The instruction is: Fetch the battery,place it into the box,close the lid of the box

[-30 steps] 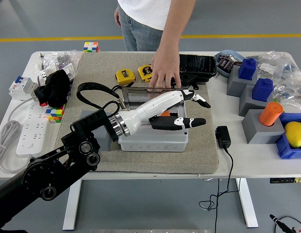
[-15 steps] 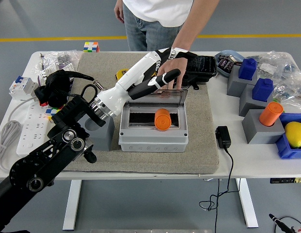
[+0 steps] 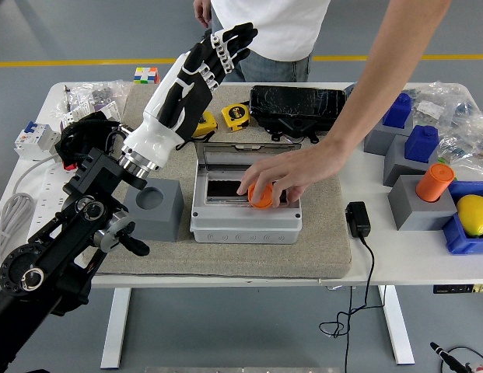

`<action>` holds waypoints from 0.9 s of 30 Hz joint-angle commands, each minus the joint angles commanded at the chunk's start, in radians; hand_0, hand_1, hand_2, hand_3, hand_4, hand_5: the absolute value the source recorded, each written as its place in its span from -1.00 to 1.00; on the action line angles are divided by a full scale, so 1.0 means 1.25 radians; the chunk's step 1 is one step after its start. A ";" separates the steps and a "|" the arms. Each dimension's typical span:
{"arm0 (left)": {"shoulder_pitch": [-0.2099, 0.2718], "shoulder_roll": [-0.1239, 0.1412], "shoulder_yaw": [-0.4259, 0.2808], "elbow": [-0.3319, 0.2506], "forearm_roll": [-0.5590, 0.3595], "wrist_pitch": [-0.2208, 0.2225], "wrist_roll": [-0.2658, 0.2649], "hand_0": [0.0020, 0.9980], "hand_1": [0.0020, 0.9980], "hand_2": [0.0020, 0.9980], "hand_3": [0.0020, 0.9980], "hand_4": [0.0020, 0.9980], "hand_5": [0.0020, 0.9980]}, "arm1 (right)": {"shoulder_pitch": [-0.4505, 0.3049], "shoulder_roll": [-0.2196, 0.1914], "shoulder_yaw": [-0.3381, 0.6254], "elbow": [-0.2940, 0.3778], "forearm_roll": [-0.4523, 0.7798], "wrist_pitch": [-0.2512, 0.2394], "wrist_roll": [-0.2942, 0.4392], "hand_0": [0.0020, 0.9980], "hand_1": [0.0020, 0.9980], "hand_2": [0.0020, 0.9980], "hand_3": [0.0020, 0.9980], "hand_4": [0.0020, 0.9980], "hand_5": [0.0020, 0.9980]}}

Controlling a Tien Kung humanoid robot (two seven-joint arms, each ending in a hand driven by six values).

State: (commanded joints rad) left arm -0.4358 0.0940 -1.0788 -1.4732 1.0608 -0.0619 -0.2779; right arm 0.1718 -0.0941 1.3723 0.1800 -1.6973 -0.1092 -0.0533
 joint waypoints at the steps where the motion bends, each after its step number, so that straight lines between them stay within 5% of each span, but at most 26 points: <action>1: 0.001 0.001 -0.001 0.001 0.000 0.000 0.001 1.00 0.98 0.85 0.75 1.00 1.00 | 0.000 0.000 0.000 0.000 0.000 0.000 0.000 0.73 0.63 0.56 0.67 1.00 1.00; 27: 0.009 0.000 0.009 0.010 0.018 0.009 0.014 1.00 0.96 0.81 0.74 1.00 1.00 | -0.003 -0.001 -0.015 0.000 0.009 0.001 0.000 0.73 0.62 0.56 0.66 1.00 1.00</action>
State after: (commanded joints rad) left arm -0.4245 0.0943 -1.0679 -1.4601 1.0831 -0.0503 -0.2598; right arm 0.1683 -0.0954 1.3532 0.1800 -1.6862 -0.1085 -0.0539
